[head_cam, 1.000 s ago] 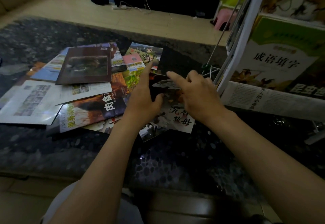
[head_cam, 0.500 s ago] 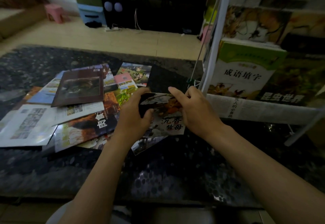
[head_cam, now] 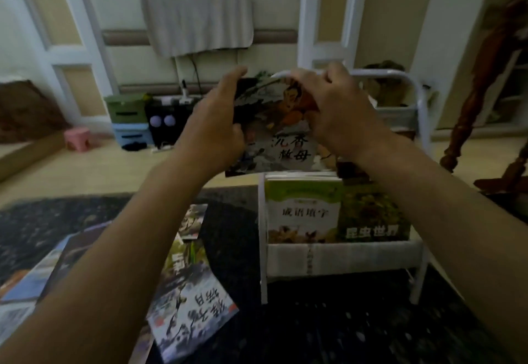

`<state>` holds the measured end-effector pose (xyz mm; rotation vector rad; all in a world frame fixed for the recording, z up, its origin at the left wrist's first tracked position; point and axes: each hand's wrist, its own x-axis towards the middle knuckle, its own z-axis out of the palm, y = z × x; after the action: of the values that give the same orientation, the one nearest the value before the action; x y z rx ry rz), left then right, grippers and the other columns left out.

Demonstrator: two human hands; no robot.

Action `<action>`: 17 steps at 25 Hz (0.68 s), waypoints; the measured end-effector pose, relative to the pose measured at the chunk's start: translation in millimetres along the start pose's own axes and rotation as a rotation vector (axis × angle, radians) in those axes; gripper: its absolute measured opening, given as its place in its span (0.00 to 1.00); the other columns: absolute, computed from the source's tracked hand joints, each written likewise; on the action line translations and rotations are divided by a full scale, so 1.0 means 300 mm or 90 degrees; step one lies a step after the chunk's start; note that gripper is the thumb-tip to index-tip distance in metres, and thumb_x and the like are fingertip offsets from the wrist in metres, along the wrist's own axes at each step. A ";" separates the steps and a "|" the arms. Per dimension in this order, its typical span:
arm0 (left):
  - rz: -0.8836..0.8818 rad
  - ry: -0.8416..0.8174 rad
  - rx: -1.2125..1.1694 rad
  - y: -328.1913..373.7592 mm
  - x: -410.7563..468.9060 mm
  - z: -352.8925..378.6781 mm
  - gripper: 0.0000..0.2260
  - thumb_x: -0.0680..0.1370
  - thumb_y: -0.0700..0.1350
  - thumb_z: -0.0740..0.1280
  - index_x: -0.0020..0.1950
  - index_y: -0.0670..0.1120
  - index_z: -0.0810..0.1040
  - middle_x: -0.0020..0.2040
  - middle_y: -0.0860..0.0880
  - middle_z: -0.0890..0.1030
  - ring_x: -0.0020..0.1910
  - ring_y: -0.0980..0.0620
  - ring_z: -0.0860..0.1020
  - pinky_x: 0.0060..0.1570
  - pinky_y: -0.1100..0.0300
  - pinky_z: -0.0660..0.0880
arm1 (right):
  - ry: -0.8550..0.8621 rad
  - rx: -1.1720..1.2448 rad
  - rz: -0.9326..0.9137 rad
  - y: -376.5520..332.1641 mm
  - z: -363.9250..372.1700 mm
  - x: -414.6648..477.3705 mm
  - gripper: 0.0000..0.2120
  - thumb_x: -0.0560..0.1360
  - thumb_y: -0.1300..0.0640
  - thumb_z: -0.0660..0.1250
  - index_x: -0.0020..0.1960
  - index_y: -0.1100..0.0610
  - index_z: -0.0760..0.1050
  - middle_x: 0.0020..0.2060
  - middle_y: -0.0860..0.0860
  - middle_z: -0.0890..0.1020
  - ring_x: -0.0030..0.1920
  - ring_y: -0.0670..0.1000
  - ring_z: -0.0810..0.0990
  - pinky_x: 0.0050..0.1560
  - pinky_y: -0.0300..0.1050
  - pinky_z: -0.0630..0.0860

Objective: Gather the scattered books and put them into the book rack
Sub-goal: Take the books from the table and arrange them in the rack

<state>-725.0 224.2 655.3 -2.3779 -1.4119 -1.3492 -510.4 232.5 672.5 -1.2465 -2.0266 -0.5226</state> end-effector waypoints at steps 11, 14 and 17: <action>-0.012 -0.079 0.193 0.023 0.182 0.274 0.30 0.74 0.35 0.68 0.73 0.47 0.62 0.60 0.39 0.68 0.52 0.34 0.74 0.49 0.43 0.76 | -0.033 -0.058 -0.025 0.327 0.096 0.021 0.26 0.76 0.66 0.66 0.72 0.56 0.68 0.51 0.59 0.71 0.49 0.58 0.73 0.46 0.50 0.74; -0.028 -0.082 0.233 -0.014 0.164 0.327 0.27 0.75 0.35 0.67 0.72 0.45 0.63 0.58 0.40 0.68 0.44 0.38 0.74 0.39 0.48 0.73 | -0.049 -0.069 -0.036 0.352 0.172 -0.015 0.25 0.74 0.66 0.69 0.70 0.57 0.70 0.50 0.59 0.72 0.49 0.59 0.75 0.43 0.49 0.76; 0.006 -0.075 0.254 -0.048 0.129 0.367 0.25 0.73 0.35 0.69 0.69 0.41 0.67 0.56 0.40 0.70 0.43 0.41 0.73 0.39 0.50 0.72 | -0.094 -0.072 -0.045 0.354 0.237 -0.041 0.21 0.74 0.65 0.70 0.65 0.59 0.71 0.54 0.60 0.73 0.55 0.62 0.75 0.48 0.53 0.80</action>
<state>-656.9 308.6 610.0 -2.2216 -1.5245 -0.8361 -436.8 319.6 613.2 -1.3181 -2.1976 -0.6011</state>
